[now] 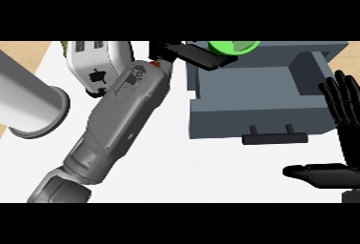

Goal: Pick up the cup, place it into the drawer and close the drawer

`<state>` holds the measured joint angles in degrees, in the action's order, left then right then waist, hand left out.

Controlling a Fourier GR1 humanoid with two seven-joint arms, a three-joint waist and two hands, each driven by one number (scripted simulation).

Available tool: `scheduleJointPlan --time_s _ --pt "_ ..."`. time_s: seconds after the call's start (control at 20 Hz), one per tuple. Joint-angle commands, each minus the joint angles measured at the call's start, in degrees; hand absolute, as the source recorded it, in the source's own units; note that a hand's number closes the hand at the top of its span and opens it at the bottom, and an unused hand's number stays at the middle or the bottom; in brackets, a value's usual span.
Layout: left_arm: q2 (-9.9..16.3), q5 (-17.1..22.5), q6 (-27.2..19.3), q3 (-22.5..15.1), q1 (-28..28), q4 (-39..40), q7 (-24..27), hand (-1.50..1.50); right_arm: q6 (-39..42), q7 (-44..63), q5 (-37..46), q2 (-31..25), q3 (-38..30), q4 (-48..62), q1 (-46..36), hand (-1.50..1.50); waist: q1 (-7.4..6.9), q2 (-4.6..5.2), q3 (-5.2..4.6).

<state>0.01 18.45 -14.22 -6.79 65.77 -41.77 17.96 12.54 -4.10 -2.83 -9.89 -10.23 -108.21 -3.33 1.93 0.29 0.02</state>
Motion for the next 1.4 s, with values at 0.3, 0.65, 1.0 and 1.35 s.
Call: scheduleJointPlan --time_s 0.3,0.65,1.0,1.35 --pt "0.0 10.3 -4.3 -10.4 5.8 12.9 4.5 1.5 0.5 3.3 -1.2 -1.9 -0.8 1.5 -5.8 -1.5 1.49 0.43 0.01" --pt "0.0 12.4 -7.8 -17.9 7.9 17.7 0.7 1.5 3.2 -0.3 -2.8 -2.9 -2.4 1.8 -2.2 -1.5 2.28 0.52 0.06" --pt "0.0 14.1 -8.8 -26.8 8.0 17.6 -3.7 -1.5 1.0 0.8 0.2 -0.8 0.7 1.4 -4.1 -1.5 2.83 0.65 0.05" --pt "0.0 14.9 -14.0 -32.7 7.2 17.0 -3.5 -1.5 0.9 1.3 -0.3 -0.8 0.5 2.2 -5.2 -1.5 3.28 0.95 0.05"
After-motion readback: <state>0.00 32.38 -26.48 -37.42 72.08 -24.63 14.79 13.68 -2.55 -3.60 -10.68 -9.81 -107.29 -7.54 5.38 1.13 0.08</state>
